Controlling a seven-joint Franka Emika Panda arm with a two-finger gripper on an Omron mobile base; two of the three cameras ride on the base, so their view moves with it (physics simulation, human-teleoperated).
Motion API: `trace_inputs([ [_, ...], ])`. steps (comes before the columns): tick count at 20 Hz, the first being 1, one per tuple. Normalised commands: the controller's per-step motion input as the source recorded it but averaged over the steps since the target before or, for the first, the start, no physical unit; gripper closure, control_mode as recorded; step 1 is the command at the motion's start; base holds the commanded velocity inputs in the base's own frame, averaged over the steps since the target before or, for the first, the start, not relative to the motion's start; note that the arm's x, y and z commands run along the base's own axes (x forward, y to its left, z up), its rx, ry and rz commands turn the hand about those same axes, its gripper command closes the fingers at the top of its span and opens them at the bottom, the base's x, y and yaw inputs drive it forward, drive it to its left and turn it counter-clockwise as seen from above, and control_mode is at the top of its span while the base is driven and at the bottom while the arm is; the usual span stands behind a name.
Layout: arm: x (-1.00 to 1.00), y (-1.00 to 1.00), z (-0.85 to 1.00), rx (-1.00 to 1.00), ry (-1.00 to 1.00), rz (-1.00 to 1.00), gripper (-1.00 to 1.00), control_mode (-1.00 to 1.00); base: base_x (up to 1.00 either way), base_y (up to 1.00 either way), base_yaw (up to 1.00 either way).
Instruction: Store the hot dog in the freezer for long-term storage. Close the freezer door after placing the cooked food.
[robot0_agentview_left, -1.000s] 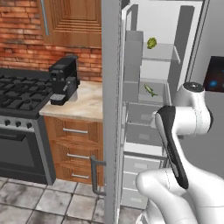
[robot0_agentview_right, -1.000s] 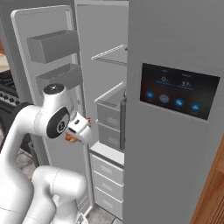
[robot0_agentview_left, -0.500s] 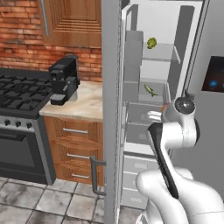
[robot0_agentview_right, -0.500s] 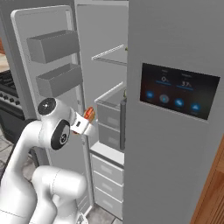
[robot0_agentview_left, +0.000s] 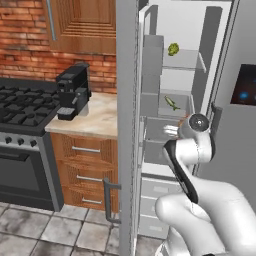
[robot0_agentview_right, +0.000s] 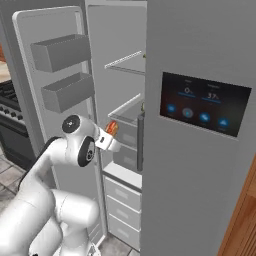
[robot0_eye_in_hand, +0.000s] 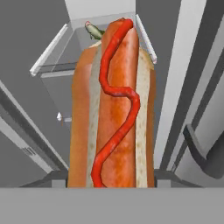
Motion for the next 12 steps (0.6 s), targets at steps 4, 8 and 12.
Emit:
trace_inputs([
  [4, 0.52, -0.17, 0.00, 0.00, 0.11, -0.04, 1.00, -1.00, 0.00, 0.00, 0.00],
  [8, 0.77, 0.03, 0.00, -0.03, -0.02, -0.05, 1.00, -1.00, 0.00, 0.00, 0.00],
  [12, 0.75, -0.20, 0.00, 0.00, 0.00, 0.00, 1.00, -1.00, 0.00, 0.00, 0.00],
])
